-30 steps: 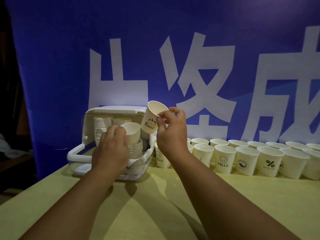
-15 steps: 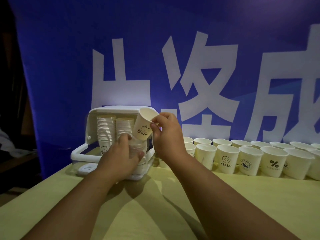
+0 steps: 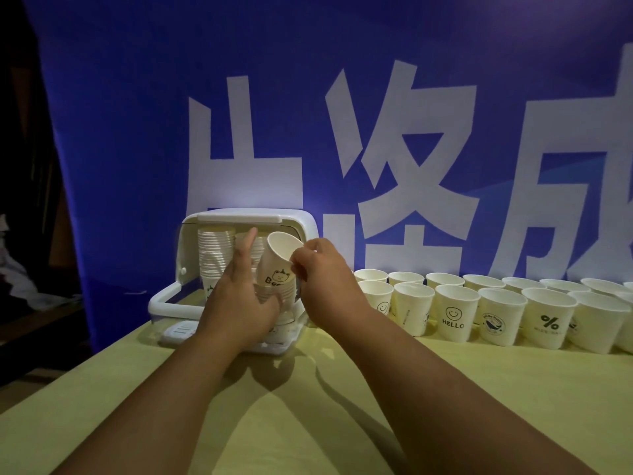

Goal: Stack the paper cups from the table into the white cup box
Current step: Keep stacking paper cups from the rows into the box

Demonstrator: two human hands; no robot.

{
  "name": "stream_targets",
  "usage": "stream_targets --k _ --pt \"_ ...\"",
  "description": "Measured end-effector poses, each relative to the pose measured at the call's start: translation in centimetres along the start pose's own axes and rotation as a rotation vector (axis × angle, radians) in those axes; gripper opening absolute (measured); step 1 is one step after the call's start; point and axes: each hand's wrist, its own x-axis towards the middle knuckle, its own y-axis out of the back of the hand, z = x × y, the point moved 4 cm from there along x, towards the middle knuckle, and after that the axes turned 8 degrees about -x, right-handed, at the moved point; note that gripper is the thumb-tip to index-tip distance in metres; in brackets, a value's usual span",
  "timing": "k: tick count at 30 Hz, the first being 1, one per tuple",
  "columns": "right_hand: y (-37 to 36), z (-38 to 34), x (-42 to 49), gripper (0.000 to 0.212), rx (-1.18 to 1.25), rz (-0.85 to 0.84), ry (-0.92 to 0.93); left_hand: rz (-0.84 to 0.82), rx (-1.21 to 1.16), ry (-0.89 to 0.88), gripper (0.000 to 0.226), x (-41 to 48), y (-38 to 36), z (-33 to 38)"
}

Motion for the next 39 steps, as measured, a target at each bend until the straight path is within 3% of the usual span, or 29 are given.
stream_targets --k 4,9,12,18,28,32,35,37,39 --pt "-0.1 0.1 -0.1 0.025 0.080 0.005 -0.031 -0.017 0.037 -0.068 0.097 0.0 -0.1 0.5" --pt "-0.7 0.6 -0.8 0.050 0.311 -0.059 -0.144 0.029 0.010 -0.038 0.080 0.3 0.0 0.0" --pt "-0.9 0.5 -1.0 0.058 0.318 -0.093 -0.112 -0.003 0.014 -0.032 0.082 0.3 0.0 0.0" --pt "-2.7 0.9 -1.2 0.068 0.159 -0.209 -0.005 -0.006 0.056 0.052 0.049 0.2 -0.3 -0.7" --pt "-4.2 1.3 -1.5 0.083 0.074 -0.298 0.050 -0.092 0.096 0.073 0.048 0.4 -0.3 -1.5" --pt "-3.6 2.1 -1.8 0.074 0.159 -0.153 -0.045 0.010 0.215 0.015 0.043 0.1 -0.1 -0.6" --pt "-2.3 3.8 -2.4 0.053 0.137 -0.031 -0.220 0.143 0.238 -0.097 0.022 -0.2 0.4 1.2" --pt "-1.3 4.8 -2.9 0.032 0.101 -0.008 -0.301 0.132 0.261 -0.128 0.010 -0.5 0.3 2.5" --pt "-0.1 5.5 -3.5 0.016 0.057 0.013 -0.334 0.057 0.237 -0.147 0.013 -1.2 -0.3 4.1"
